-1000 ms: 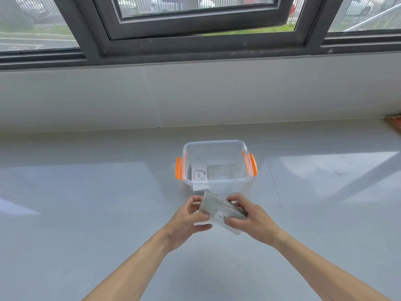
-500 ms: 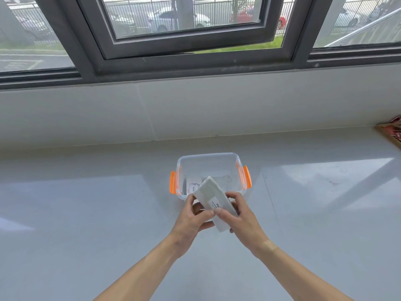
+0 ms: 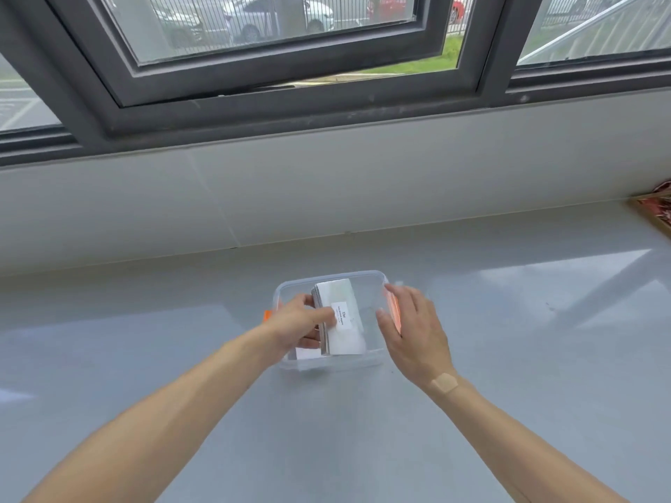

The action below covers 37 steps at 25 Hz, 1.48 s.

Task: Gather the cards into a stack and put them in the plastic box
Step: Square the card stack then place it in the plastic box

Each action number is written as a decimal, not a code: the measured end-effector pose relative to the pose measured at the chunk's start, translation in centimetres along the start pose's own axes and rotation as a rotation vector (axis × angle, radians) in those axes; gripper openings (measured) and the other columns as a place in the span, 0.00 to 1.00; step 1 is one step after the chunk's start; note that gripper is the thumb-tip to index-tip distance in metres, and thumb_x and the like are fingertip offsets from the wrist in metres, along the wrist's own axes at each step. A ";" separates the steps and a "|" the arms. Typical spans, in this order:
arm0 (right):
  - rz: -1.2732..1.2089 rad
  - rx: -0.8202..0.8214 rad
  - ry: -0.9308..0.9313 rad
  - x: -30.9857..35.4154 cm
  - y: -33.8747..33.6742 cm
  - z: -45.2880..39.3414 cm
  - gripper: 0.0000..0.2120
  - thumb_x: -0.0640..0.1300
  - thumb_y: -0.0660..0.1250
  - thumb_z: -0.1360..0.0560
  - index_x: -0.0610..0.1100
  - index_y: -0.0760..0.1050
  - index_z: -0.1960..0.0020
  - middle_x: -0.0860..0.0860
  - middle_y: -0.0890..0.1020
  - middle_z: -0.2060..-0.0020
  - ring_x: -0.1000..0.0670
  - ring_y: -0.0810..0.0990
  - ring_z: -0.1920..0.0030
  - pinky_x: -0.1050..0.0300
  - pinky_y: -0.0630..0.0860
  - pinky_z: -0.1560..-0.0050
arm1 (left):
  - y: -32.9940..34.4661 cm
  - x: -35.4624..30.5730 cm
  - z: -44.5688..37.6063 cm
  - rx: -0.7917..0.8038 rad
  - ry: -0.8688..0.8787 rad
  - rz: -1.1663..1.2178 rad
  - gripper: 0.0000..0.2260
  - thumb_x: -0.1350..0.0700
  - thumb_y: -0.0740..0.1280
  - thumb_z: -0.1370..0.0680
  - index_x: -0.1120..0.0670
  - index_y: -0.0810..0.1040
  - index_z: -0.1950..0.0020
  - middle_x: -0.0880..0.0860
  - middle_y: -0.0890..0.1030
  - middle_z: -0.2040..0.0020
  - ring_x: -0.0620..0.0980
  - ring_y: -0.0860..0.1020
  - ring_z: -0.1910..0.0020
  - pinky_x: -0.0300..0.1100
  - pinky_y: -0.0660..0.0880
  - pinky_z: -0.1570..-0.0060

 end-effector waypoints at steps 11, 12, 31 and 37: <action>0.161 0.249 -0.107 -3.4 4.6 -4.7 0.26 0.57 0.48 0.19 0.49 0.53 0.23 0.52 0.58 0.23 0.50 0.48 0.22 0.46 0.54 0.24 | 2.7 2.4 -7.7 0.056 -0.210 -0.199 0.13 0.59 0.71 0.34 0.53 0.74 0.51 0.51 0.79 0.65 0.48 0.75 0.72 0.41 0.75 0.64; 0.170 0.265 -0.108 -3.5 4.9 -4.6 0.28 0.59 0.45 0.19 0.50 0.52 0.23 0.53 0.56 0.22 0.51 0.46 0.22 0.46 0.52 0.24 | 3.0 2.8 -8.1 0.056 -0.213 -0.204 0.11 0.59 0.71 0.33 0.52 0.74 0.53 0.49 0.78 0.68 0.47 0.74 0.73 0.41 0.75 0.66; -0.154 0.307 0.062 -5.0 6.0 -4.3 0.28 0.63 0.37 0.22 0.59 0.42 0.23 0.64 0.44 0.23 0.61 0.36 0.25 0.41 0.37 0.24 | 5.5 4.0 -9.5 -0.149 -0.155 -0.319 0.12 0.62 0.65 0.27 0.61 0.79 0.45 0.62 0.81 0.44 0.61 0.81 0.46 0.47 0.78 0.52; -0.139 0.307 0.066 -5.0 6.1 -4.3 0.28 0.64 0.37 0.22 0.59 0.42 0.23 0.64 0.44 0.23 0.61 0.37 0.25 0.41 0.37 0.24 | 6.6 3.9 -9.4 -0.101 -0.153 -0.231 0.13 0.60 0.69 0.29 0.54 0.79 0.45 0.57 0.82 0.46 0.56 0.81 0.47 0.48 0.80 0.50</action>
Point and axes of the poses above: each hand's wrist, its own z-axis away from the middle knuckle, its own y-axis out of the palm, x = y × z, the point moved 5 cm from there along -z, towards the middle knuckle
